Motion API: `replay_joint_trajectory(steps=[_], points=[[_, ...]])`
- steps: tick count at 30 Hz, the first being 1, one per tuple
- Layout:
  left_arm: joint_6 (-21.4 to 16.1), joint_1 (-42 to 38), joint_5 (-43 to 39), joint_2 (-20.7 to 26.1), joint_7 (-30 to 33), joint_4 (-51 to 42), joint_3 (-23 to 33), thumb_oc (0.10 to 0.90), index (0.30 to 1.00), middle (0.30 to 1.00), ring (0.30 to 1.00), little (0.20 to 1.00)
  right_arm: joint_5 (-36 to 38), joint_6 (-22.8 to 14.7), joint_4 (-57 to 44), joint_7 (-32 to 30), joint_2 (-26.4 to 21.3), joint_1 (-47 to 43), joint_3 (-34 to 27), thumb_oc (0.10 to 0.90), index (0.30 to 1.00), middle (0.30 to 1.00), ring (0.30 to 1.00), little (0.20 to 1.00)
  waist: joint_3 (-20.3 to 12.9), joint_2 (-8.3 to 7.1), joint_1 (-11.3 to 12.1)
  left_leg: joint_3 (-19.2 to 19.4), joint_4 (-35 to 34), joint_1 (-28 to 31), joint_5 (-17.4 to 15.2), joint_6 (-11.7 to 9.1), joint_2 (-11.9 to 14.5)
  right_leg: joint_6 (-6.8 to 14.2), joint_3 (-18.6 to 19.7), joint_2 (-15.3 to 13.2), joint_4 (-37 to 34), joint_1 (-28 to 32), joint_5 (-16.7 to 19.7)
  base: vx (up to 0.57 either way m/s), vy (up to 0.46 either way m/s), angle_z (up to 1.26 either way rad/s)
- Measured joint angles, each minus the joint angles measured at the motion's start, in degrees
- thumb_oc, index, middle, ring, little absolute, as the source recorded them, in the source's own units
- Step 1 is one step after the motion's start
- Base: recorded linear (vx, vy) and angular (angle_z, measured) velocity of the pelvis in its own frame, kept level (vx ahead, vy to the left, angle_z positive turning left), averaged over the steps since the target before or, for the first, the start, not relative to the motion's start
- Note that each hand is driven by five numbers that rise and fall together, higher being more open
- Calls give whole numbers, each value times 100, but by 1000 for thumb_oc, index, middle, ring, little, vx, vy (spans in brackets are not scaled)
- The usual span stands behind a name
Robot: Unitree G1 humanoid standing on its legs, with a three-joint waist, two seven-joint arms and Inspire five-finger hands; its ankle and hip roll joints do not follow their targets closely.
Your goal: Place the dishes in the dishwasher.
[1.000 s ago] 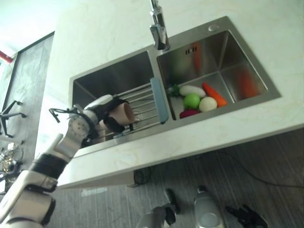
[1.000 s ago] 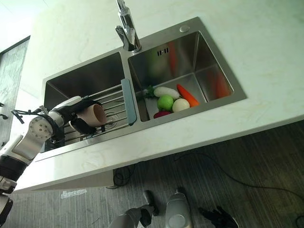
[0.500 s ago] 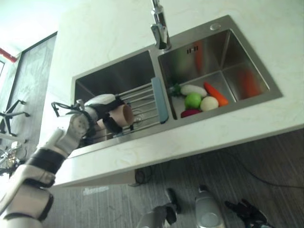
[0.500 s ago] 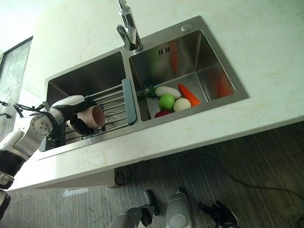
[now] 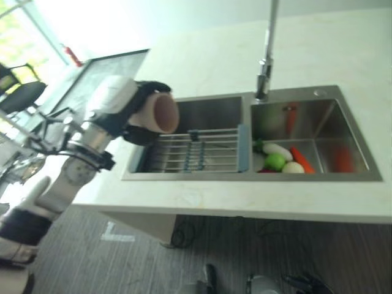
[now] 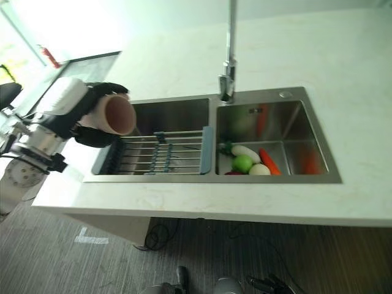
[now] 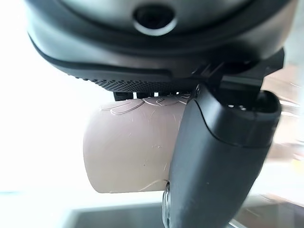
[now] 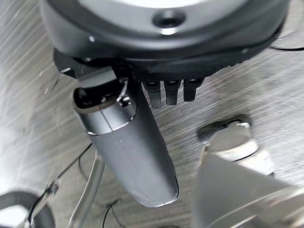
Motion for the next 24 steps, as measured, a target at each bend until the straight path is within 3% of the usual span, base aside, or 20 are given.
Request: replay_joint_trajectory(steps=[3,7,9,10,11,12,13,15,16,17,18,19,20,22,24], points=[[-89,1069,-9,234,408,-34,855,400,300,300,300,300,-76,59,43,50,-27,1,-6,800,900,900,900,900,-113,49,306,-216,-122,-42,66,-78,0,-100,-221,7,92,-5,-53,-46,-96,39],[-223,2379,-221,215,745,-110,1800,400,300,300,300,300,-441,150,245,71,-84,118,-5,800,900,900,900,900,-281,161,657,-459,-194,-307,59,-88,3,-264,-652,-24,95,-69,-16,-126,-20,54],[-302,2751,-293,184,790,-18,2095,400,300,300,300,300,-459,161,365,74,-100,203,-34,800,900,900,900,900,-293,169,781,-416,36,-528,-146,-128,-12,-368,-1015,-200,79,-149,20,-269,36,82],[-424,2875,-416,80,793,94,2187,400,300,300,300,300,-451,173,351,55,-147,276,-65,800,900,900,900,900,-297,183,752,-85,373,-727,-352,29,-4,-368,-1366,-328,15,-87,27,-235,62,165],[-688,2891,-465,-344,837,220,2231,400,300,300,300,300,-447,144,215,61,-149,514,-100,800,900,900,900,900,-296,182,554,686,786,-792,-654,150,8,-332,-1882,-574,-121,154,69,-245,120,194],[-818,2915,-473,-501,876,297,2238,400,300,300,300,300,-445,154,243,54,-191,613,-109,800,900,900,900,900,-308,174,531,985,1092,-725,-765,33,22,-321,-2056,-731,-134,239,82,-241,146,175],[-822,2918,-584,-571,886,393,2235,400,300,300,300,300,-428,153,232,53,-198,624,-144,800,900,900,900,900,-280,55,678,1178,1277,-580,-925,8,98,-266,-2204,-922,-125,231,114,-275,185,125],[-821,2758,-801,-931,894,534,2153,400,300,300,300,300,-420,95,142,53,-263,599,-242,800,900,900,900,900,-263,37,527,1515,1228,-249,-1024,3,229,-78,-2509,-1314,-27,334,236,-119,171,145],[-815,2559,-1012,-1232,866,506,1973,400,300,300,300,300,-355,1,128,56,-374,574,-337,800,900,900,900,900,-258,171,376,1429,1073,-83,-1000,326,455,21,-2441,-1388,359,359,194,-155,402,227],[-783,2372,-1300,-1493,846,339,1747,400,300,300,300,300,-268,-45,203,67,-248,402,-408,800,900,900,900,900,-109,76,367,1151,228,69,-502,274,152,304,-1328,-1225,576,-13,-269,-178,536,302],[-512,1894,-1365,-1581,762,403,1516,400,300,300,300,300,-196,-223,112,139,32,210,-515,800,900,900,900,900,-48,-184,263,1777,248,-191,-530,312,215,262,-1362,-1161,-107,-35,281,-59,637,283],[-391,1726,-1355,-1606,625,417,1224,400,300,300,300,300,-197,-259,139,127,63,-34,-581,800,900,900,900,900,14,-227,305,2075,347,107,-604,70,368,429,-1548,-1360,-95,-46,387,81,427,193],[-293,1729,-1345,-1620,589,431,1129,400,300,300,300,300,-195,-305,92,118,109,-121,-635,800,900,900,900,900,52,-266,296,2025,140,238,-461,148,140,531,-1497,-1476,-142,8,460,94,294,66],[-239,1807,-1331,-1698,570,491,1093,400,300,300,300,300,-151,-329,-18,103,242,-237,-726,800,900,900,900,900,84,-339,325,2090,239,400,-634,334,11,681,-1413,-1598,-335,207,588,68,207,-1],[-178,1802,-1296,-1698,525,492,1109,400,300,300,300,300,-149,-362,-100,119,388,-285,-643,800,900,900,900,900,75,-410,312,2102,384,399,-914,332,-131,733,-1386,-1702,-553,355,683,107,220,3]])
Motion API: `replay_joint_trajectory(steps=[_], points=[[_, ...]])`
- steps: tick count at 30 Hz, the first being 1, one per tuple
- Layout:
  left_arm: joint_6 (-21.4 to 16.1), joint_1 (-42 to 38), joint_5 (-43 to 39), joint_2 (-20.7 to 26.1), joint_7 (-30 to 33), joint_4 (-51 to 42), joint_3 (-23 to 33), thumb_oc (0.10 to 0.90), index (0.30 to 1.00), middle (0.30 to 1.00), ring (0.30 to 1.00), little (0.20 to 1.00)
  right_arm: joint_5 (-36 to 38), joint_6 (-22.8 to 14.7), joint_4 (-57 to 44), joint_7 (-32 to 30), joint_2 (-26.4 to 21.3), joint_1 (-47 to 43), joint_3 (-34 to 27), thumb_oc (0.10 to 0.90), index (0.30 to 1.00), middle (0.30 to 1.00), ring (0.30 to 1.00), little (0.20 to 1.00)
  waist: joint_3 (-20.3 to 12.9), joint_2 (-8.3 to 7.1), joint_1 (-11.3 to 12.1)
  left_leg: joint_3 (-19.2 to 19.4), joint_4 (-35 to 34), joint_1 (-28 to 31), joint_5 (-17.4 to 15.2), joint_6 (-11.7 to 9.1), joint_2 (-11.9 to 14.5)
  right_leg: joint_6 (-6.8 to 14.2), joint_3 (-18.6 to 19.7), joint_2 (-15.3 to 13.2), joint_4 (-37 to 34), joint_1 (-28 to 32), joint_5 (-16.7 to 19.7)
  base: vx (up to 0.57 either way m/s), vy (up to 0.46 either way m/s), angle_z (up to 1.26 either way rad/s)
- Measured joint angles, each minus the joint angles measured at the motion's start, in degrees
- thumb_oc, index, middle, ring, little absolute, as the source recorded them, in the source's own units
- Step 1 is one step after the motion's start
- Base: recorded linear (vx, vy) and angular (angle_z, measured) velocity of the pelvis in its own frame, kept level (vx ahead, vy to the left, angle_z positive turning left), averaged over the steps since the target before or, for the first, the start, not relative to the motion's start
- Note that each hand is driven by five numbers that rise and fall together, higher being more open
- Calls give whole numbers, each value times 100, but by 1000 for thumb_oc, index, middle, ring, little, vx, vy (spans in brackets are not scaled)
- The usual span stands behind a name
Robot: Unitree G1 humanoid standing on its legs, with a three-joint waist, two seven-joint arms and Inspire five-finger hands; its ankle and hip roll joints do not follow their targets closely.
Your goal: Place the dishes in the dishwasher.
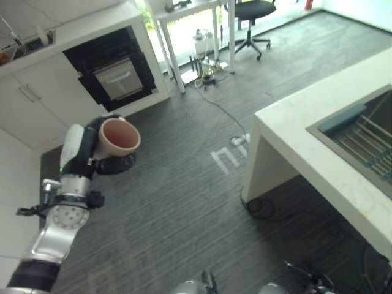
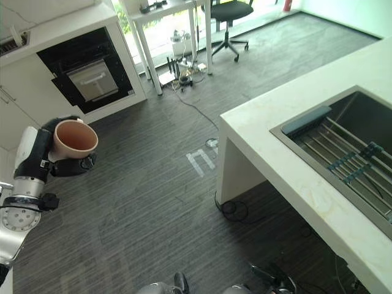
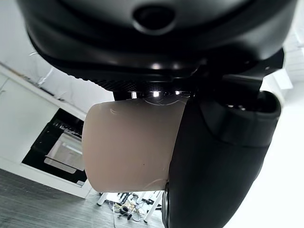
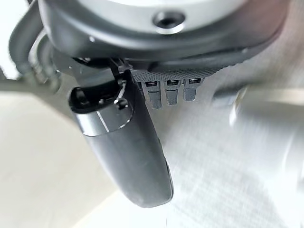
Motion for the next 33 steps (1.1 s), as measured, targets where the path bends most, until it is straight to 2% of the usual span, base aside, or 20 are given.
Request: replay_joint_trajectory(steps=[4,6,7,8,10,11,13,14,18,19,21,24,25,26,27,28,29,30,31,33], points=[[69,-66,215,-27,-214,-145,-21,400,300,300,300,300,19,166,49,-127,297,40,-10,800,900,900,900,900,3,-74,45,-67,567,-119,-473,267,-54,114,-83,-74,-305,382,353,156,195,13],[127,-248,292,-137,-324,-272,-142,400,300,300,300,300,61,265,-30,-159,325,239,0,800,900,900,900,900,43,11,-76,-458,882,-239,-628,522,-30,78,58,-39,35,425,563,97,122,90],[151,-541,297,-210,-327,-246,-425,400,300,300,300,300,103,231,-153,-190,327,432,-14,800,900,900,900,900,146,98,-314,-852,920,-203,-576,646,-45,209,615,139,591,255,269,88,60,161],[151,-783,365,-173,-341,-225,-665,400,300,300,300,300,172,144,-266,-154,313,487,-4,800,900,900,900,900,237,142,-477,-1147,819,-177,-494,635,-42,211,1178,646,853,0,-86,139,29,167],[162,-1326,521,-163,-411,-149,-982,400,300,300,300,300,175,130,-340,-136,307,502,152,800,900,900,900,900,377,-37,-694,-1489,479,-54,-326,487,-202,7,1869,1568,801,-526,-381,154,-2,130],[167,-1459,537,-152,-423,-192,-1024,400,300,300,300,300,173,132,-345,-123,273,518,154,800,900,900,900,900,382,-196,-687,-1522,450,-44,-351,495,-335,-189,1817,1799,568,-820,-330,258,-59,65],[259,-1582,642,-142,-419,-198,-1029,400,300,300,300,300,158,146,-368,-110,153,520,144,800,900,900,900,900,409,-274,-691,-1523,480,3,-526,452,-580,-392,1649,1768,511,-1263,-203,304,-111,1],[321,-1642,641,-141,-418,-197,-1030,400,300,300,300,300,154,191,-387,-78,44,513,146,800,900,900,900,900,422,-259,-701,-1488,478,11,-613,393,-693,-395,1630,1671,698,-1537,-163,302,-119,-10],[401,-1910,629,-123,-440,-144,-1146,400,300,300,300,300,23,474,-100,-68,-37,425,141,800,900,900,900,900,513,-264,-977,-1659,541,405,-904,599,-911,-261,1853,1538,521,-2048,349,374,-186,16],[393,-1956,623,-122,-455,-145,-1164,400,300,300,300,300,-30,561,29,-55,4,457,152,800,900,900,900,900,514,-263,-1016,-1835,346,712,-985,509,-881,-388,1748,1610,283,-1954,464,546,-303,55],[412,-1894,623,-160,-517,-163,-1293,400,300,300,300,300,-67,628,128,-59,39,561,208,800,900,900,900,900,487,-109,-1067,-2227,144,1200,-1047,231,-620,-845,1801,1940,-172,-1288,911,427,-225,73],[414,-1747,616,-136,-556,-372,-1338,400,300,300,300,300,-141,614,2,-50,-127,495,565,800,900,900,900,900,434,-156,-949,-2228,398,1466,-435,-668,-530,-1133,1566,1813,118,-864,322,317,-249,48],[414,-1791,612,-138,-552,-439,-1316,400,300,300,300,300,-163,539,-115,-37,-244,246,647,800,900,900,900,900,429,-219,-930,-2154,1618,931,76,-580,-579,-1452,1477,1693,841,-1013,58,381,-320,51],[417,-1802,605,-105,-570,-506,-1275,400,300,300,300,300,-189,488,-152,52,-224,151,636,800,900,900,900,900,385,-424,-900,-1963,3116,63,900,-612,-622,-1783,1728,1573,807,-909,-232,362,-262,38],[410,-1852,597,-83,-573,-603,-1265,400,300,300,300,300,-217,458,-151,173,-224,89,632,800,900,900,900,900,341,-542,-790,-1775,4475,-918,1394,-486,-455,-1425,1971,1604,533,-668,-462,284,-70,3],[336,-1891,525,-52,-589,-676,-1216,400,300,300,300,300,-238,426,-117,237,-200,-42,575,800,900,900,900,900,384,-556,-611,-1743,5080,-1666,807,-401,-247,-1367,2083,1749,369,-498,-499,344,46,-25],[310,-1909,424,4,-618,-670,-1212,400,300,300,300,300,-242,409,-62,253,-169,-149,541,800,900,900,900,900,437,-590,-520,-1724,4950,-2038,529,-290,-148,-1357,2129,1839,197,-297,-492,376,102,-54],[310,-1888,391,89,-718,-538,-1222,400,300,300,300,300,-242,428,17,312,-142,-237,598,800,900,900,900,900,485,-685,-382,-1648,3597,-2181,390,-166,-159,-1322,2205,1907,-118,209,-505,400,139,-49],[314,-1887,390,115,-760,-413,-1219,400,300,300,300,300,-241,453,64,341,-170,-242,660,800,900,900,900,900,496,-660,-380,-1565,2517,-2176,404,-145,-175,-1229,2198,1977,-310,553,-568,516,189,-56],[280,-1858,387,160,-734,-308,-1209,400,300,300,300,300,-239,581,37,377,-305,-315,926,800,900,900,900,900,446,-452,-284,-1705,546,-2197,507,-303,-370,-1058,2329,2157,-490,1057,-718,575,207,-54]])
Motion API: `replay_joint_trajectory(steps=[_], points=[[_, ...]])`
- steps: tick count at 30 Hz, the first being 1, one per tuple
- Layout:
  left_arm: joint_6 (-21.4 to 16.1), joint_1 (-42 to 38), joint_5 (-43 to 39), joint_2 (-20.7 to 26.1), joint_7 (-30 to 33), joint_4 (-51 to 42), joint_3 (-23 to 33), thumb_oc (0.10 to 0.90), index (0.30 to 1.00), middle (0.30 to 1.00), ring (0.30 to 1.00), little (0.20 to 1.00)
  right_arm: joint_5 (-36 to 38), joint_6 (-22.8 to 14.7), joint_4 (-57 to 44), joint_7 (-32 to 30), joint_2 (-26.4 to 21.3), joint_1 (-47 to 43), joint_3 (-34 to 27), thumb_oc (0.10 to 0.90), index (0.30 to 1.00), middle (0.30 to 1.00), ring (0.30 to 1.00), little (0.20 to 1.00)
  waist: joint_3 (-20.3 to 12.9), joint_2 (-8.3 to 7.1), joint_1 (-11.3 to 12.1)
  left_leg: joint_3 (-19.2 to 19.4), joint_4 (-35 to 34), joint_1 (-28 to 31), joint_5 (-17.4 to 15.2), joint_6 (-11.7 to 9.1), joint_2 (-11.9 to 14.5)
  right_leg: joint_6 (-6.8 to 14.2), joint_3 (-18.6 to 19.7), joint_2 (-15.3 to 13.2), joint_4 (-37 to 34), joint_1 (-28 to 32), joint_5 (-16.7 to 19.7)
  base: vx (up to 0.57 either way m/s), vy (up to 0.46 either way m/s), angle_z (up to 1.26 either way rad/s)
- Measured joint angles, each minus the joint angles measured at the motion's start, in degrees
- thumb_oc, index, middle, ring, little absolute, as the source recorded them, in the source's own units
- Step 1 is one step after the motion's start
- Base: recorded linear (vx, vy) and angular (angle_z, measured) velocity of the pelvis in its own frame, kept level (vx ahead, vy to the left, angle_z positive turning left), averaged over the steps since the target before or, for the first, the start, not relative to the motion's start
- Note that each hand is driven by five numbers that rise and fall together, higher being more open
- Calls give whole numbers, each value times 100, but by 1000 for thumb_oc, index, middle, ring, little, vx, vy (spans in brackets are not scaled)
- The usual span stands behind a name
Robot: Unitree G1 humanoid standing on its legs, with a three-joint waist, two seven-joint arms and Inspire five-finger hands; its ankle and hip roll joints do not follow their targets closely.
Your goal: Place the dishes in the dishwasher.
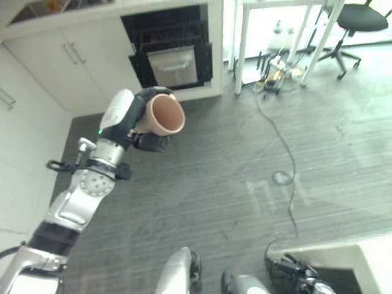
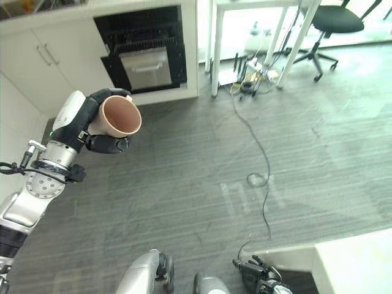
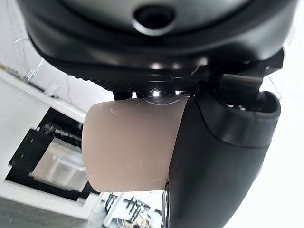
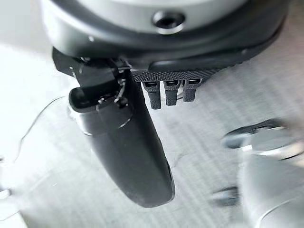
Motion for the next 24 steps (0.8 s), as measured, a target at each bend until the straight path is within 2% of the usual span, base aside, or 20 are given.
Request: replay_joint_trajectory(steps=[1,2,3,4,5,6,7,8,9,11,13,14,15,16,17,18,19,21,22,24], points=[[-48,-2,2,19,26,19,8,400,300,300,300,300,-1,73,-1,-1,-59,-43,86,800,900,900,900,900,-39,52,22,-190,-632,-127,66,-145,-123,-187,269,5,-125,138,-222,427,165,-76],[-112,82,3,-192,75,50,110,400,300,300,300,300,4,165,49,-11,-207,-104,66,800,900,900,900,900,11,316,148,-507,-1162,-271,53,-231,-111,-207,517,131,-183,286,-281,363,162,-102],[-124,314,16,-271,67,32,151,400,300,300,300,300,24,248,77,-66,-278,-67,47,800,900,900,900,900,47,429,259,-560,-773,-581,65,-207,-52,-115,729,159,-332,535,-343,404,225,-137],[-130,656,20,-303,59,28,166,400,300,300,300,300,72,289,70,-68,-265,76,52,800,900,900,900,900,13,453,282,-317,-331,-564,-33,-10,4,90,739,67,-343,855,-454,386,228,-116],[-138,989,30,-318,36,-21,166,400,300,300,300,300,103,300,15,-45,-263,293,45,800,900,900,900,900,-99,472,237,-73,25,-279,-374,382,35,265,637,91,-184,1159,-547,382,228,-89],[-188,1247,66,-336,32,-100,173,400,300,300,300,300,189,320,25,-69,-248,561,-13,800,900,900,900,900,-316,651,209,64,47,117,-486,779,124,340,584,203,72,1339,-597,328,191,-39],[-230,1272,85,-366,28,-90,177,400,300,300,300,300,238,324,36,-152,-173,680,-52,800,900,900,900,900,-331,534,197,106,55,199,-98,876,64,393,528,138,339,1342,-646,338,193,-37],[-239,1275,129,-318,4,-132,178,400,300,300,300,300,422,428,82,-221,25,815,-246,800,900,900,900,900,-420,234,215,201,-191,458,337,894,-231,705,422,-141,940,974,-1016,387,210,-26],[-239,1214,136,-305,-35,-115,240,400,300,300,300,300,420,471,75,-238,113,842,-365,800,900,900,900,900,-410,166,229,179,-225,596,488,1035,-397,775,398,-191,909,788,-1097,377,199,-25],[-238,982,270,-269,-55,66,303,400,300,300,300,300,383,505,-44,-265,401,847,-412,800,900,900,900,900,-417,141,71,132,-293,1151,74,1180,-724,761,70,-315,1125,541,-1071,334,220,-1],[-259,736,265,-111,-43,73,334,400,300,300,300,300,284,527,-337,-270,623,856,-293,800,900,900,900,900,-403,270,54,49,-407,1531,-113,1218,-693,918,-379,-251,1661,186,-746,160,158,-9],[-300,481,256,42,31,137,338,400,300,300,300,300,123,545,-822,-259,670,790,-115,800,900,900,900,900,-345,446,72,89,-428,1678,-128,1148,-625,977,-1066,-435,3278,-657,-507,101,44,1],[-330,311,253,2,70,260,310,400,300,300,300,300,39,488,-940,-305,601,617,-29,800,900,900,900,900,-218,548,42,88,-87,1605,-326,-44,-596,743,-1157,-451,3598,-1055,-321,123,0,14],[-373,173,237,145,134,319,285,400,300,300,300,300,-20,432,-963,-327,627,426,43,800,900,900,900,900,-69,80,-108,12,1121,1041,-686,-109,-658,697,-930,-741,3524,-1377,-290,146,-36,25],[-379,102,241,447,200,311,292,400,300,300,300,300,-45,416,-1097,-304,649,313,79,800,900,900,900,900,-69,115,-189,-101,2404,546,-1456,1103,19,733,-753,-816,3459,-1652,-310,137,-63,21],[-352,-26,248,505,205,343,300,400,300,300,300,300,-35,292,-1214,-290,601,275,118,800,900,900,900,900,16,413,-229,-695,2277,608,-1688,560,617,949,-437,-490,3167,-1835,-576,151,-105,5],[-292,-88,242,422,193,350,217,400,300,300,300,300,-14,324,-1161,-402,644,205,78,800,900,900,900,900,104,305,-180,-659,1922,891,-1568,595,455,970,-407,-587,2629,-1991,-556,187,-134,26],[-228,-45,249,372,72,186,42,400,300,300,300,300,68,423,-1016,-495,520,317,-81,800,900,900,900,900,177,382,-187,-798,1031,1415,-1240,590,302,794,-979,-510,1183,-2146,-270,207,-141,44],[-220,-41,248,322,66,161,42,400,300,300,300,300,151,400,-905,-492,468,364,-155,800,900,900,900,900,209,425,-220,-853,748,1625,-1169,632,207,801,-951,-454,613,-2167,32,218,-147,39],[-127,-48,246,305,70,168,48,400,300,300,300,300,348,294,-704,-463,439,363,-401,800,900,900,900,900,245,363,-257,-887,488,2044,-1217,693,-123,840,-462,-579,519,-2581,724,303,-233,33]])
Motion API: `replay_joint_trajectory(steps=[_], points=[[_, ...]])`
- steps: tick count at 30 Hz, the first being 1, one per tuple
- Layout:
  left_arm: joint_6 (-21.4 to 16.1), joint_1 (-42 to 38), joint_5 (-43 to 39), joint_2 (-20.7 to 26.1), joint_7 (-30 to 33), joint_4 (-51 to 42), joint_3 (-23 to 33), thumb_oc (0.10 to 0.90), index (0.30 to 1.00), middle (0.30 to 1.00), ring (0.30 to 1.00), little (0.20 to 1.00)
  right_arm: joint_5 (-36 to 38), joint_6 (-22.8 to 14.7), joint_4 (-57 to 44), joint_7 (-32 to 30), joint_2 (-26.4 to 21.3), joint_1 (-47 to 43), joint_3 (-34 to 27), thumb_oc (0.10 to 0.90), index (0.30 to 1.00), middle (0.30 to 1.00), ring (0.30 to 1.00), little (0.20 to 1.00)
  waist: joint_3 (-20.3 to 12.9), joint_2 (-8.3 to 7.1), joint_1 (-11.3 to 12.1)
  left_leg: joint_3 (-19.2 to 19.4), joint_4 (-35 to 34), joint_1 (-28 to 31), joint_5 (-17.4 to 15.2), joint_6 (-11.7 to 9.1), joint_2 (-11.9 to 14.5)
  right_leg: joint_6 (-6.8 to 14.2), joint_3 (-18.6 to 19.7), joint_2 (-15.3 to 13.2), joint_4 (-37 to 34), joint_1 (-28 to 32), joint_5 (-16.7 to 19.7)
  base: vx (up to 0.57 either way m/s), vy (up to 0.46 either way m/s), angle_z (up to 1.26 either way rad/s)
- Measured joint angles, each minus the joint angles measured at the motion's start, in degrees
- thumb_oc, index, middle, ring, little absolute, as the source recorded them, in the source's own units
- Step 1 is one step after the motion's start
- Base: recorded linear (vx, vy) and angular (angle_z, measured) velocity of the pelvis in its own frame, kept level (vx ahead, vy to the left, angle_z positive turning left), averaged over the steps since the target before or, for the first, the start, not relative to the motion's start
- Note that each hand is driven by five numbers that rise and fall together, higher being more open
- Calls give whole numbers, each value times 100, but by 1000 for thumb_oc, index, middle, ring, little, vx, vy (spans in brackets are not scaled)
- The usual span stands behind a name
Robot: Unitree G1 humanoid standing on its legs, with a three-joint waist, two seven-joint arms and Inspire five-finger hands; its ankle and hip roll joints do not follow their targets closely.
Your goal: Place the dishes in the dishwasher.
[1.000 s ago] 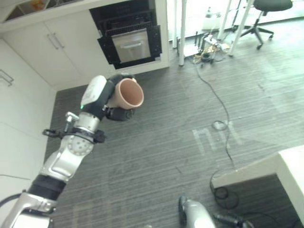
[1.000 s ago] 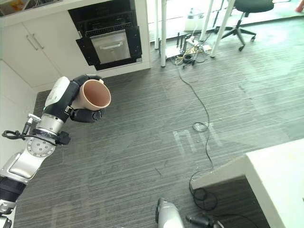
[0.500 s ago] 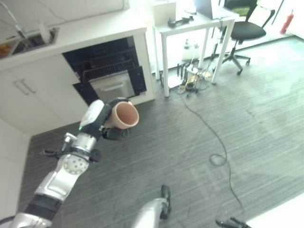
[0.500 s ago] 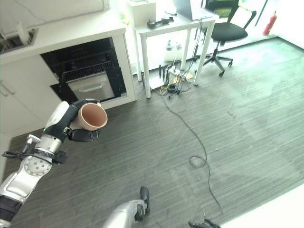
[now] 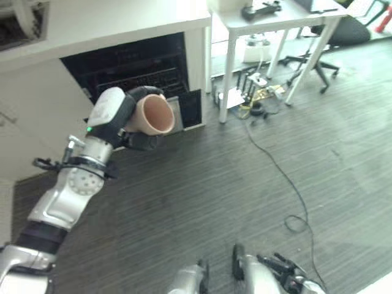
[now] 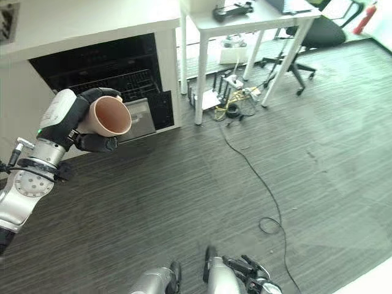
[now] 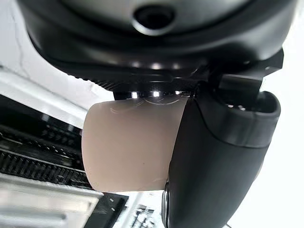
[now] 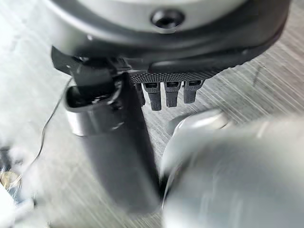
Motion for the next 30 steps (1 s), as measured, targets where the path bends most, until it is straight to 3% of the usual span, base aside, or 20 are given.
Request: replay_joint_trajectory(steps=[1,2,4,5,6,7,8,9,11,12,15,18,19,20,22,24,25,26,28,30], points=[[2,-5,-3,10,0,2,0,400,300,300,300,300,54,-59,26,63,-8,-14,-57,800,900,900,900,900,1,4,-60,-142,-127,184,-85,28,-105,96,263,-27,190,-206,160,310,-276,83],[-1,-100,-5,29,-2,2,-11,400,300,300,300,300,51,-96,296,31,-23,-154,-124,800,900,900,900,900,-3,-6,-269,-353,-211,471,-160,8,-213,281,898,-80,103,-350,482,353,-385,109],[-9,-122,-21,157,19,5,-11,400,300,300,300,300,48,-33,576,2,-27,-24,-124,800,900,900,900,900,-72,-97,-182,-350,-323,942,-389,-393,-125,196,873,-170,-48,-209,857,453,-525,92],[17,-49,-23,171,24,-37,24,400,300,300,300,300,47,-9,734,14,-41,2,-125,800,900,900,900,900,-80,-75,-169,-395,-391,1132,-468,-528,1,-116,708,-71,49,-103,936,434,-480,54],[36,249,-23,205,10,-313,114,400,300,300,300,300,44,10,928,-27,-33,35,-122,800,900,900,900,900,-180,39,-102,-385,-122,1173,-427,-725,381,-399,391,215,120,157,677,337,-344,41],[36,407,-21,280,11,-502,182,400,300,300,300,300,41,8,897,-32,-44,67,-93,800,900,900,900,900,-214,-3,-54,-331,109,1175,-286,-939,551,-584,283,352,146,292,617,298,-299,21],[39,463,-19,325,12,-598,219,400,300,300,300,300,41,-38,845,-40,-96,55,-71,800,900,900,900,900,-249,-62,31,-286,350,1072,-168,-1014,625,-705,275,418,151,372,549,177,-178,-1],[84,467,-20,326,15,-681,250,400,300,300,300,300,41,-69,673,-48,-242,14,-46,800,900,900,900,900,-268,-96,96,-287,235,1025,-274,-956,648,-823,284,438,122,467,443,165,-181,-1],[162,436,-22,371,16,-869,285,400,300,300,300,300,43,-139,484,-49,-506,-214,-51,800,900,900,900,900,-268,-93,50,-181,-342,921,-218,-943,610,-924,280,448,130,529,328,188,-232,2],[164,396,-27,394,15,-923,286,400,300,300,300,300,43,-178,446,-24,-589,-330,-43,800,900,900,900,900,-266,-70,40,-175,-569,845,231,-908,619,-916,245,485,193,539,237,195,-242,-13],[158,376,-191,524,-6,-960,301,400,300,300,300,300,41,-249,323,89,-633,-428,-37,800,900,900,900,900,-262,-126,54,-245,-105,793,568,-1271,556,-921,124,448,294,725,-1,146,-191,4],[156,378,-258,504,-6,-942,331,400,300,300,300,300,39,-205,530,226,-592,-357,21,800,900,900,900,900,-263,-164,61,92,1129,197,965,-1399,603,-1077,-33,280,361,920,-175,118,-76,33],[146,346,-258,503,-17,-945,329,400,300,300,300,300,40,-208,590,254,-576,-284,11,800,900,900,900,900,-265,-199,-5,395,1528,-72,1052,-1328,681,-1127,-107,235,256,1016,-265,125,81,58],[122,301,-275,472,-11,-938,326,400,300,300,300,300,35,-212,711,257,-569,-246,0,800,900,900,900,900,-272,-174,-6,705,1534,-256,877,-1172,736,-1077,-207,244,137,1060,-288,133,122,57],[98,204,-408,465,-9,-825,281,400,300,300,300,300,-22,-208,929,246,-542,-140,-32,800,900,900,900,900,-275,-154,-124,1319,34,-165,718,-967,699,-1100,-470,262,-171,1321,-150,97,161,55],[80,-14,-423,225,34,-637,197,400,300,300,300,300,-67,-266,949,236,-569,71,-116,800,900,900,900,900,-271,-142,-165,1943,-945,-221,893,-993,738,-1007,-697,294,-434,1516,-183,94,196,59],[83,-91,-423,-14,135,-608,149,400,300,300,300,300,-68,-288,940,202,-604,142,-126,800,900,900,900,900,-269,-107,-174,2065,-1231,-371,1137,-1089,771,-1035,-803,311,-475,1542,-147,57,210,47],[88,-56,-376,-207,183,-628,158,400,300,300,300,300,-69,-286,962,174,-585,230,-193,800,900,900,900,900,-252,-75,-135,2046,-1180,-499,1204,-982,829,-1053,-854,378,-500,1543,-95,48,190,23],[127,316,-152,-394,265,-766,169,400,300,300,300,300,-67,-305,827,134,-552,300,-201,800,900,900,900,900,-259,-67,-74,1704,-1031,-607,1143,-788,812,-1052,-882,412,-589,1595,-63,72,138,-16],[156,482,52,-389,228,-861,156,400,300,300,300,300,-66,-312,493,69,-497,380,-190,800,900,900,900,900,-271,24,-162,1668,-578,-586,1063,-794,890,-1063,-1001,508,-656,1631,-64,88,128,-5]])
